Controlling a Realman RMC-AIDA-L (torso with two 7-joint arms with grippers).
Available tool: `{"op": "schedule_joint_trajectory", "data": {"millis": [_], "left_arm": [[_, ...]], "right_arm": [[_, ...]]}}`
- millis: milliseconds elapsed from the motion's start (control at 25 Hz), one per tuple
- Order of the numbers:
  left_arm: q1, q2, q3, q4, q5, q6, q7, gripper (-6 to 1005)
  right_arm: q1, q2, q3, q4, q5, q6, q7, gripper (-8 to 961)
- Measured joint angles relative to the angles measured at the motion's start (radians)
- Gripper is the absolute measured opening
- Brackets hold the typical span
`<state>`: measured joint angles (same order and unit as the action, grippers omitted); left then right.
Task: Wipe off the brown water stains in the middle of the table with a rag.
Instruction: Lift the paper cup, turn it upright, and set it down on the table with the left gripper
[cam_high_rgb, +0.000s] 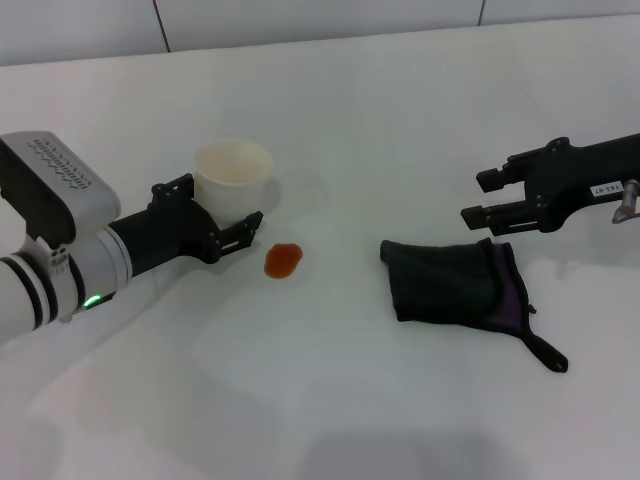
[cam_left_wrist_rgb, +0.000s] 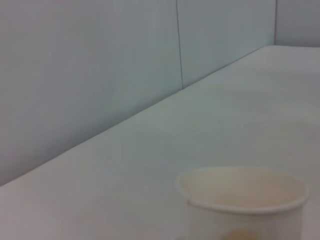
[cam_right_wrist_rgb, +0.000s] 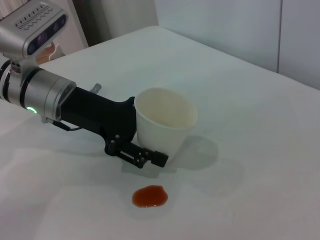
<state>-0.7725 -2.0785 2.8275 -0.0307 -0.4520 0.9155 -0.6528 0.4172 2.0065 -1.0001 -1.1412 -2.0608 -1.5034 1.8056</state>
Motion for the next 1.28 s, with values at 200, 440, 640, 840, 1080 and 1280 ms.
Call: {"op": "schedule_joint_trajectory", "data": {"millis": [200, 440, 640, 840, 1080, 1280], "left_arm": [[-0.014, 0.0, 0.001, 0.0, 0.017, -0.011, -0.019, 744], [-0.037, -0.001, 0.001, 0.009, 0.037, -0.027, -0.029, 754], [-0.039, -0.002, 0.001, 0.009, 0.037, -0.027, -0.026, 763], [-0.028, -0.002, 0.001, 0.003, 0.038, -0.017, -0.021, 771], [-0.003, -0.003, -0.001, 0.003, 0.033, -0.014, 0.013, 781], [-0.001, -0.002, 0.0, 0.003, 0.032, -0.011, 0.016, 789]], "right_arm": [[0.0, 0.001, -0.004, 0.0, 0.003, 0.0, 0.001, 572], [0.006, 0.003, -0.008, 0.009, 0.008, 0.0, 0.001, 572], [0.006, 0.003, -0.008, 0.013, 0.008, 0.0, 0.002, 572], [0.006, 0.003, -0.009, 0.014, 0.009, 0.0, 0.003, 571], [0.006, 0.003, -0.01, 0.014, 0.009, 0.0, 0.004, 571], [0.004, 0.003, -0.009, 0.014, 0.009, 0.0, 0.005, 571]]}}
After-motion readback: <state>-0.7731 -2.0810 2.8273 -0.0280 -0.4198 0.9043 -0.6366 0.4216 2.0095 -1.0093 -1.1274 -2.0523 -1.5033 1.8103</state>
